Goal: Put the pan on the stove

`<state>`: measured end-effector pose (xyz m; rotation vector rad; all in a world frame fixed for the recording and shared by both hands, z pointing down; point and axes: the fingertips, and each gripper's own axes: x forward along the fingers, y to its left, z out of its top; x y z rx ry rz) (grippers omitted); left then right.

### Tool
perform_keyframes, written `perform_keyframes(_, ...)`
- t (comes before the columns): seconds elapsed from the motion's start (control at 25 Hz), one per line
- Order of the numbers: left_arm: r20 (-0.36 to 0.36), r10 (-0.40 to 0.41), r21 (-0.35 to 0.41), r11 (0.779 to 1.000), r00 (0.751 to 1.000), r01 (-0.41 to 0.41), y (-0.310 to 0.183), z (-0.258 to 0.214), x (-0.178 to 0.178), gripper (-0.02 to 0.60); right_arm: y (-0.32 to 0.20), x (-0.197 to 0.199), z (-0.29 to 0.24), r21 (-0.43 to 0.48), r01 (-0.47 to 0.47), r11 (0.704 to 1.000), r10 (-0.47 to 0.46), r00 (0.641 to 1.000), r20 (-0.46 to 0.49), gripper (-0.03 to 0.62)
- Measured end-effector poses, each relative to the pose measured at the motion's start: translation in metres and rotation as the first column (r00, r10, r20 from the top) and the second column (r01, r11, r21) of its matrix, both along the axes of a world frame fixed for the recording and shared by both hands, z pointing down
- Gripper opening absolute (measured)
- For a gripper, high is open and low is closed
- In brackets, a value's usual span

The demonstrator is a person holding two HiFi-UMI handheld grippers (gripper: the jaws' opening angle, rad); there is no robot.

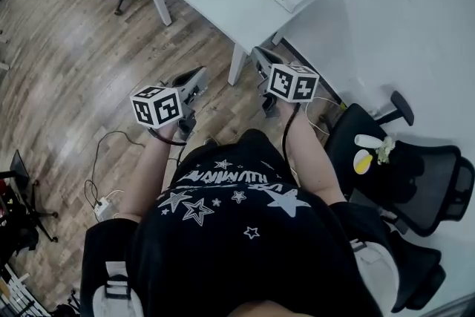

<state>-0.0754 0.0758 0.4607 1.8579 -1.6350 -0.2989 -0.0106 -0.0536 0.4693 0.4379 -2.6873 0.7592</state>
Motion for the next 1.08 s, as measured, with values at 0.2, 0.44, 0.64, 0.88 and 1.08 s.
perform_keyframes(0.2,0.052,-0.039,-0.032,0.999,0.998,0.041,-0.002,0.003,0.019,0.008,0.003,0.023,0.004,0.014,0.052,0.999,-0.051,0.998,-0.034,0.006)
perform_keyframes(0.44,0.089,-0.085,-0.061,0.994,0.992,0.09,0.004,0.011,0.052,0.008,0.014,0.055,0.019,0.003,0.126,0.992,-0.126,0.989,-0.082,0.006)
perform_keyframes(0.64,0.107,-0.104,-0.08,0.99,0.989,0.113,0.013,0.016,0.077,0.008,0.029,0.066,0.029,0.003,0.19,0.982,-0.189,0.978,-0.083,0.006)
perform_keyframes(0.88,0.117,-0.135,-0.097,0.984,0.984,0.147,0.031,0.02,0.085,0.008,0.05,0.064,0.035,-0.006,0.239,0.971,-0.238,0.968,-0.084,0.006)
perform_keyframes(1.08,0.12,-0.142,-0.113,0.981,0.983,0.155,0.046,0.025,0.086,0.008,0.06,0.06,0.032,0.005,0.25,0.968,-0.249,0.965,-0.08,0.006)
